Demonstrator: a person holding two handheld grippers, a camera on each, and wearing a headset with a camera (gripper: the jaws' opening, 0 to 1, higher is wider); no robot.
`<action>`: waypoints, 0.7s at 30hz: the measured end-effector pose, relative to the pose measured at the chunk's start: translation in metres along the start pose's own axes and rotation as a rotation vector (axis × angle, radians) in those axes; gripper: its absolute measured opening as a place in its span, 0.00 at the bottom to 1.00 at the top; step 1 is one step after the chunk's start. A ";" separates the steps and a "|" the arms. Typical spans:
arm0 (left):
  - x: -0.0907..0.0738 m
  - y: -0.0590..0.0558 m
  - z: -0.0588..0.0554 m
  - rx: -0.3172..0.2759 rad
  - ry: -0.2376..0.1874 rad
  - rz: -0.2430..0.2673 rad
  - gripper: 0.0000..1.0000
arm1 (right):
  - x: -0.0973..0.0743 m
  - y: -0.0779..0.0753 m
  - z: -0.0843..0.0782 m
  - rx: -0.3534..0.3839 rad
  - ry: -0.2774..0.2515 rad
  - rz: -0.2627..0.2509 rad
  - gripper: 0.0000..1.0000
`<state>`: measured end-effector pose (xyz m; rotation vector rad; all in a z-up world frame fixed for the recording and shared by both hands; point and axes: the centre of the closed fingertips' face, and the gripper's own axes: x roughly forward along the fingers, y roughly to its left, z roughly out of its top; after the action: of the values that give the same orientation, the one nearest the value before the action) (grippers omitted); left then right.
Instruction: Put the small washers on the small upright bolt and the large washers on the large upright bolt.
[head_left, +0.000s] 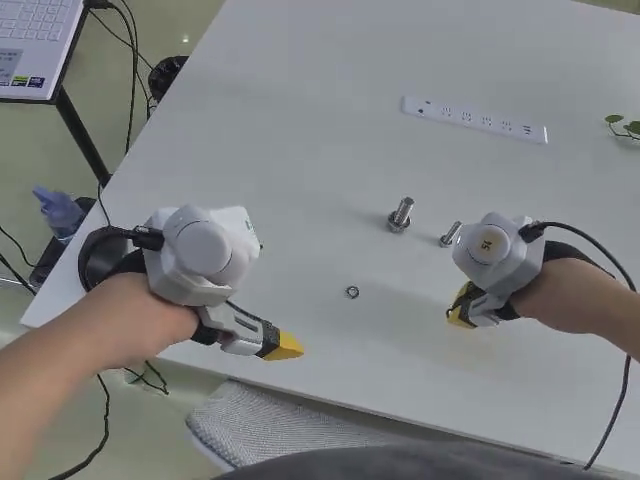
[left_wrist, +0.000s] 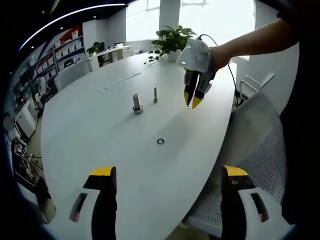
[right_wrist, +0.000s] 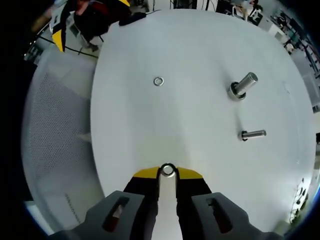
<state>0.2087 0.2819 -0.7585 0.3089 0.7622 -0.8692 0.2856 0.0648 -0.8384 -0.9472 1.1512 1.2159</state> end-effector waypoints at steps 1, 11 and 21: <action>0.000 0.000 0.000 -0.007 0.000 0.002 0.86 | -0.003 -0.002 -0.002 0.002 0.004 0.000 0.12; 0.000 0.000 -0.004 -0.015 0.015 0.017 0.86 | -0.023 -0.022 -0.007 0.020 -0.004 -0.033 0.12; 0.001 -0.002 -0.007 -0.014 0.032 0.010 0.85 | -0.027 -0.043 -0.005 0.041 -0.019 -0.060 0.12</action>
<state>0.2046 0.2839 -0.7642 0.3150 0.7959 -0.8510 0.3282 0.0487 -0.8152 -0.9313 1.1209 1.1467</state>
